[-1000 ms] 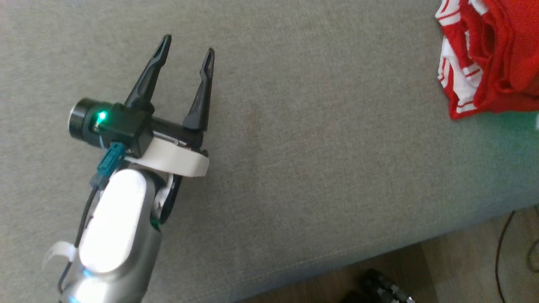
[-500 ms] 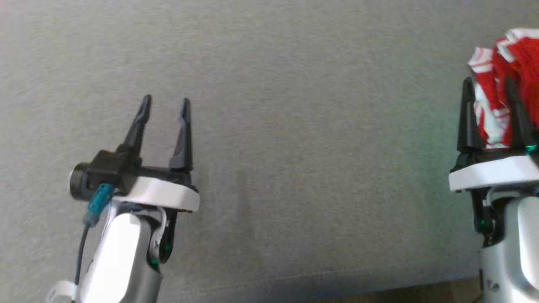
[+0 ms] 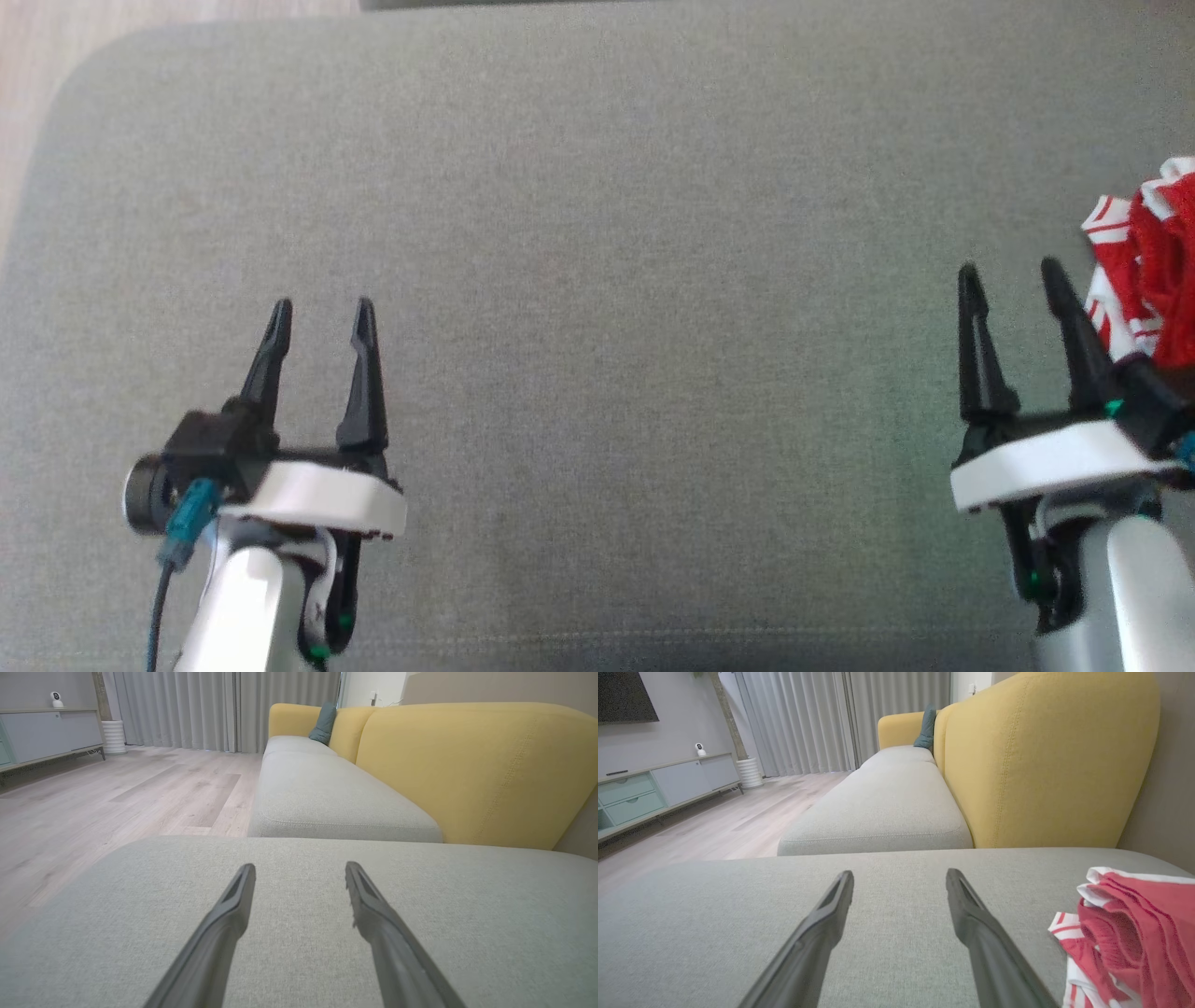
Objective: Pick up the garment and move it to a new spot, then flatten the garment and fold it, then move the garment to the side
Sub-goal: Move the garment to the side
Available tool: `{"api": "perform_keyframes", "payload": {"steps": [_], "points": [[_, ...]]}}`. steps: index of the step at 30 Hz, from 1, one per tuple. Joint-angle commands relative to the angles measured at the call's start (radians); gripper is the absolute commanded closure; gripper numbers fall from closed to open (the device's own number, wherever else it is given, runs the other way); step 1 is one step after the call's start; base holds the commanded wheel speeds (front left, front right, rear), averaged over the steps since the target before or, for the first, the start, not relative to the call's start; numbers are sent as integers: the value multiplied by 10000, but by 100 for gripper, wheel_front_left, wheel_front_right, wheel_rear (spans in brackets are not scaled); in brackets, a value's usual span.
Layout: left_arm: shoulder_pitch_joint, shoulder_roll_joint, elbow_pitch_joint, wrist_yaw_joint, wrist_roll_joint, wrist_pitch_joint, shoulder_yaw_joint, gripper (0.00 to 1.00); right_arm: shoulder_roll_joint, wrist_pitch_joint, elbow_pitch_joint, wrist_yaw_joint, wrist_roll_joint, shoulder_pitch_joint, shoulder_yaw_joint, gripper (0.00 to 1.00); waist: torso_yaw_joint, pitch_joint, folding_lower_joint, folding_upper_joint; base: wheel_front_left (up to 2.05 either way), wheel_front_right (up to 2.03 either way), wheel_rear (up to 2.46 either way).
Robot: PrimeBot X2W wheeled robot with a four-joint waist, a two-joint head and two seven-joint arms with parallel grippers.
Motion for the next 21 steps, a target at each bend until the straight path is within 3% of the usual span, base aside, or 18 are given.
{"api": "perform_keyframes", "payload": {"steps": [1,21], "points": [[-107,195,-261,-29,3,-119,376,0,19,61,-423,-9,-7,7,230,0,-40,-241,1,-1,0,0,0],[1050,396,3,-23,-154,-12,265,0,44,455,-732,-9,121,1220,329,0,-352,-1535,1,-1,0,0,0]]}}
